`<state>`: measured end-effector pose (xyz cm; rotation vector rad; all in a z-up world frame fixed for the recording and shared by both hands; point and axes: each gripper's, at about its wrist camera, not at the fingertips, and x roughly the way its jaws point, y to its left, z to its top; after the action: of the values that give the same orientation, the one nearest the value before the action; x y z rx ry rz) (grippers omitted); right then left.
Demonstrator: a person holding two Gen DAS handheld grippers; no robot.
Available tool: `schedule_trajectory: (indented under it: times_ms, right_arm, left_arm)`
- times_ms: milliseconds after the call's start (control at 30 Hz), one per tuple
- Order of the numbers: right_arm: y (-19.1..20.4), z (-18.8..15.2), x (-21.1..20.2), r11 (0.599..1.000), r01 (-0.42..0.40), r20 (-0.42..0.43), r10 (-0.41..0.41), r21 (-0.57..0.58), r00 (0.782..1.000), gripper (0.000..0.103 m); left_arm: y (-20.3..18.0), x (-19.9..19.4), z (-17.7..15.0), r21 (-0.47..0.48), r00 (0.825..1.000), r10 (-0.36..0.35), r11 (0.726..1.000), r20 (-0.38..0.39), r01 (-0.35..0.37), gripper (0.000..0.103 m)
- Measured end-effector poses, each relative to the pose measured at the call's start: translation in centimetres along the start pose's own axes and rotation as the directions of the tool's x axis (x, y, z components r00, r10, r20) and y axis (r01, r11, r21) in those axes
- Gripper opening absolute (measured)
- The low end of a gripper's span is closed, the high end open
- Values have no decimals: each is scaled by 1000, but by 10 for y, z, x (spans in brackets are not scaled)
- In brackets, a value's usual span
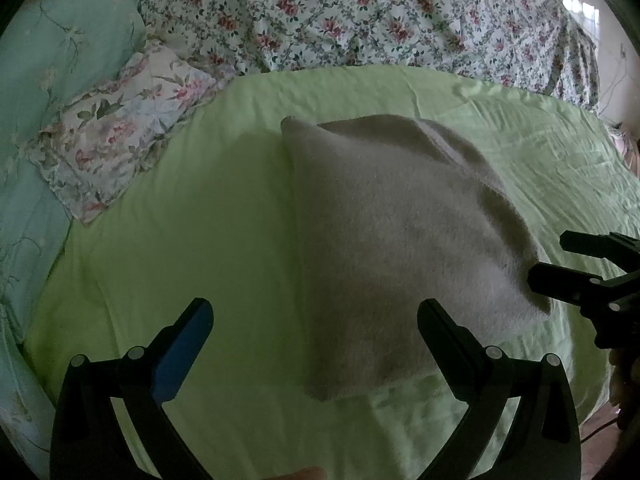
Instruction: Fold small clothes
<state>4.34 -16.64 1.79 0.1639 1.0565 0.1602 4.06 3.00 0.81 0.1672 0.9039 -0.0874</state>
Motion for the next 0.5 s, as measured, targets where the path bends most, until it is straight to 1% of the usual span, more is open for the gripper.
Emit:
schedule_trajectory:
  times_ms: [200, 267, 333, 433, 500]
  right_arm:
    - [-1, 2, 2, 1000, 1, 8, -1, 5, 1000, 100]
    - [-4, 3, 3, 1000, 0, 12, 0, 14, 1000, 100]
    - [-9, 5, 5, 999, -1, 18, 0, 33, 1000, 100]
    - [-21, 11, 9, 997, 2, 32, -4, 78, 999, 100]
    - [-27, 16, 10, 995, -12, 49, 7, 103, 999, 100]
  left_arm:
    - [-1, 0, 0, -5, 1000, 4, 1000, 0, -4, 102]
    - [0, 2, 2, -13, 1000, -6, 1000, -2, 6, 102]
    - [6, 9, 5, -34, 999, -30, 999, -11, 29, 102]
    - [16, 20, 11, -72, 999, -46, 996, -26, 44, 102]
    - [26, 29, 16, -105, 998, -61, 993, -34, 58, 102]
